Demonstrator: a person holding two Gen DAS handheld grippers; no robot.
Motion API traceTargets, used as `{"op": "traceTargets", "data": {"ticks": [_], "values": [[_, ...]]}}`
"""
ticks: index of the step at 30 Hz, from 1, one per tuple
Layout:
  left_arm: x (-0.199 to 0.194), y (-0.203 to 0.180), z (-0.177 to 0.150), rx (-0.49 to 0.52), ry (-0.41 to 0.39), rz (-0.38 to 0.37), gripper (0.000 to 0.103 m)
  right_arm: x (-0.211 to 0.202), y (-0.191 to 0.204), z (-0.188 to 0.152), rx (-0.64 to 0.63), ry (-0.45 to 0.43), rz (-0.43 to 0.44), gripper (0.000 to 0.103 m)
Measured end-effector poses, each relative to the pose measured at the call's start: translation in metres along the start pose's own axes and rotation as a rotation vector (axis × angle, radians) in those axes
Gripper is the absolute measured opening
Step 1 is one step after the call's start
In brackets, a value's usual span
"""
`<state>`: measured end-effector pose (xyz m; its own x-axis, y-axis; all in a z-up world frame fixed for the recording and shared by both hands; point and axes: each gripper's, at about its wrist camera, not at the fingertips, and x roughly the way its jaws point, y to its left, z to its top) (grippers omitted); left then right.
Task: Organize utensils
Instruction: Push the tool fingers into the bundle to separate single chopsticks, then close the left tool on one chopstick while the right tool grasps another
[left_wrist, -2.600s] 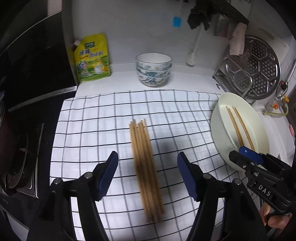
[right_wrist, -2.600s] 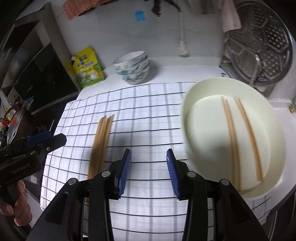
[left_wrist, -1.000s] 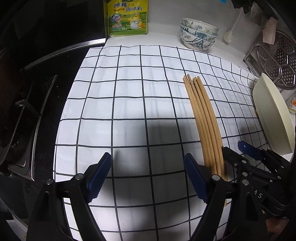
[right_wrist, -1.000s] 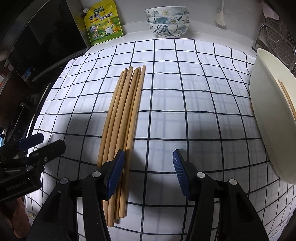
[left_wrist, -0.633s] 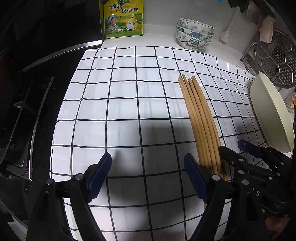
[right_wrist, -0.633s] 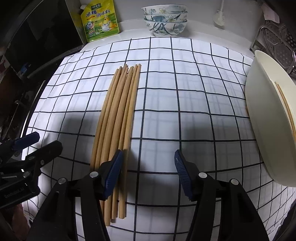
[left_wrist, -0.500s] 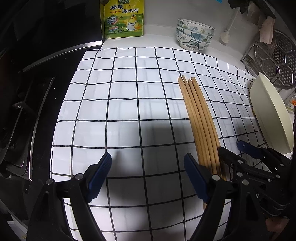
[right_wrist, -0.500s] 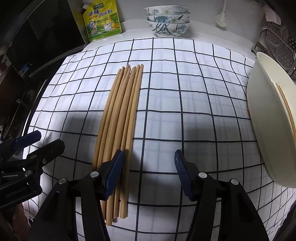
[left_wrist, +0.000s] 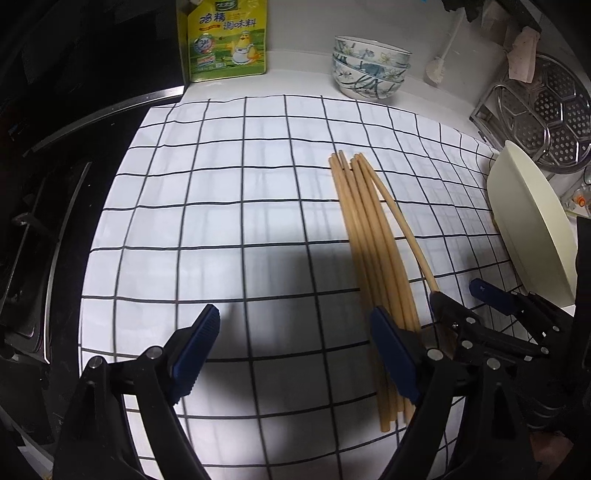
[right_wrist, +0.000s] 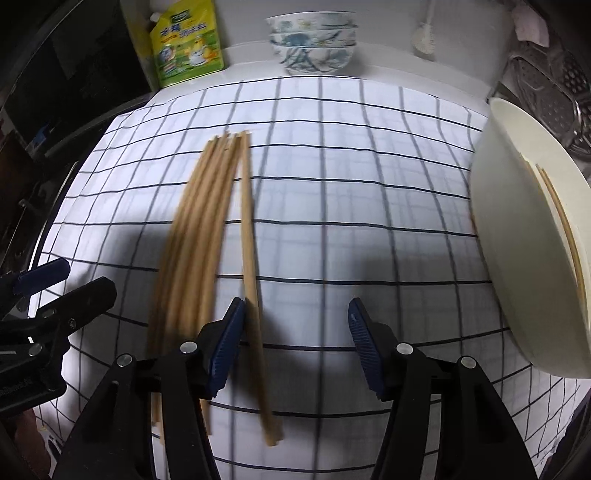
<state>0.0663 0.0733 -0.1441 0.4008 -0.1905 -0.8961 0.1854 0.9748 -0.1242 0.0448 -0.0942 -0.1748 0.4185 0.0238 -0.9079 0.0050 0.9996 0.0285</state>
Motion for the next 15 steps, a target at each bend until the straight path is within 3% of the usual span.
{"op": "traceTargets", "data": {"ticks": [5, 15], "values": [[0.012, -0.011, 0.0, 0.02, 0.014, 0.004, 0.083, -0.002, -0.016, -0.002, 0.021, 0.003, -0.018, 0.055], [0.024, -0.018, -0.001, 0.038, 0.029, 0.046, 0.084, -0.007, -0.017, -0.002, 0.011, -0.012, 0.027, 0.055]]}}
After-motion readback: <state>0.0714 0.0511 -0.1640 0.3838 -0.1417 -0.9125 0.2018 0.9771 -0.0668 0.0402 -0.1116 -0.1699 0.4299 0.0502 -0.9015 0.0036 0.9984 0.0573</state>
